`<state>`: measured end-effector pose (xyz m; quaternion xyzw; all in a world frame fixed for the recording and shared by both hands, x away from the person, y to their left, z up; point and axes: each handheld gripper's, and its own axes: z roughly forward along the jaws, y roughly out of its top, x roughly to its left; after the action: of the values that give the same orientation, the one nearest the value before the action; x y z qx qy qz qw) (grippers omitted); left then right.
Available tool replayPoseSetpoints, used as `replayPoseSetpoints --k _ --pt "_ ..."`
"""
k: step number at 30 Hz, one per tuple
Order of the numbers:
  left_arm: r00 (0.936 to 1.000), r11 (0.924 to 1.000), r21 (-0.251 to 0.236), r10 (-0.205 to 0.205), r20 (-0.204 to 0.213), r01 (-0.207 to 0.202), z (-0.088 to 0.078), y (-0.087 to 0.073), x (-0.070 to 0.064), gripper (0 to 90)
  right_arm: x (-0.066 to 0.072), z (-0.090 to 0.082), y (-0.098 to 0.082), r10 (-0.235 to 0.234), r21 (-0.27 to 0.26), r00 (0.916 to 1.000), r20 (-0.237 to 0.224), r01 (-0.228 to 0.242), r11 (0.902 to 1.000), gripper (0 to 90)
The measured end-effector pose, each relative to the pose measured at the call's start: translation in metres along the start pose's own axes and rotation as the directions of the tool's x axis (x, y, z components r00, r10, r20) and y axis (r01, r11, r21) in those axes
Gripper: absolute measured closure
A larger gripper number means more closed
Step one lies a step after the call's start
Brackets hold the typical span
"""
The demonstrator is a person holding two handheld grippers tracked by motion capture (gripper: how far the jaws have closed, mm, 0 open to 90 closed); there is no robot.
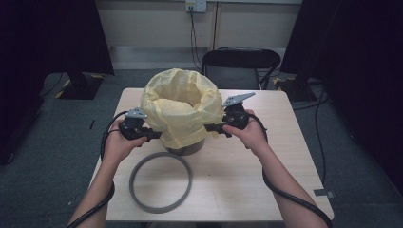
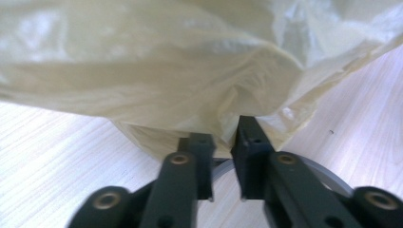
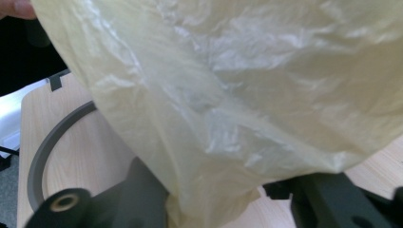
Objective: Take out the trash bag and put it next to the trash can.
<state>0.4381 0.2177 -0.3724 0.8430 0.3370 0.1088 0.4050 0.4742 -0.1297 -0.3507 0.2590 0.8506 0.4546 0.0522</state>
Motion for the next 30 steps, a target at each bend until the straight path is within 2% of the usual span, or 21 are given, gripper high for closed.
replayPoseSetpoints --k 4,5,8,13,16,20,23,27,30 --pt "0.9998 0.9999 -0.007 0.012 0.017 -0.012 -0.006 0.007 -0.003 89.8 0.001 -0.003 0.004 0.003 0.001 1.0000 -0.007 -0.003 1.0000 69.3" --pt "0.9998 0.9999 -0.003 0.012 0.013 -0.012 -0.008 0.009 -0.004 90.0 0.004 -0.004 0.006 0.000 0.003 0.9999 -0.014 0.000 1.0000 73.5" --pt "0.9999 0.9999 0.010 0.004 0.010 -0.004 -0.014 0.013 -0.007 90.0 0.005 -0.005 0.006 0.003 0.003 0.9999 -0.013 -0.003 1.0000 77.5" --pt "0.9999 0.9999 -0.007 0.013 0.001 -0.013 -0.027 0.021 -0.012 90.0 0.008 -0.012 0.009 0.020 -0.012 0.9996 -0.018 -0.020 0.9997 83.2" --pt "1.0000 0.9996 -0.028 0.009 -0.004 -0.009 -0.037 0.028 -0.015 90.0 0.010 -0.018 0.012 0.025 -0.029 0.9997 0.003 -0.025 0.9993 84.2" --pt "0.9999 0.9990 -0.043 0.012 -0.011 -0.013 -0.047 0.039 -0.019 90.0 0.015 -0.028 0.020 0.008 -0.033 0.9999 0.011 -0.007 0.9994 84.6" --pt "0.9998 0.9994 -0.033 0.013 -0.017 -0.013 -0.051 0.044 -0.020 90.0 0.018 -0.031 0.024 -0.004 -0.032 0.9997 0.023 0.005 0.9995 84.5" --pt "0.9999 0.9991 -0.040 -0.012 -0.007 0.012 -0.054 0.045 -0.019 90.0 0.018 -0.031 0.025 0.005 -0.034 0.9997 0.023 -0.004 0.9994 84.6" --pt "1.0000 0.9995 -0.032 -0.007 -0.003 0.007 -0.057 0.047 -0.018 90.0 0.018 -0.031 0.028 0.004 -0.035 0.9997 0.023 -0.003 0.9994 84.6"
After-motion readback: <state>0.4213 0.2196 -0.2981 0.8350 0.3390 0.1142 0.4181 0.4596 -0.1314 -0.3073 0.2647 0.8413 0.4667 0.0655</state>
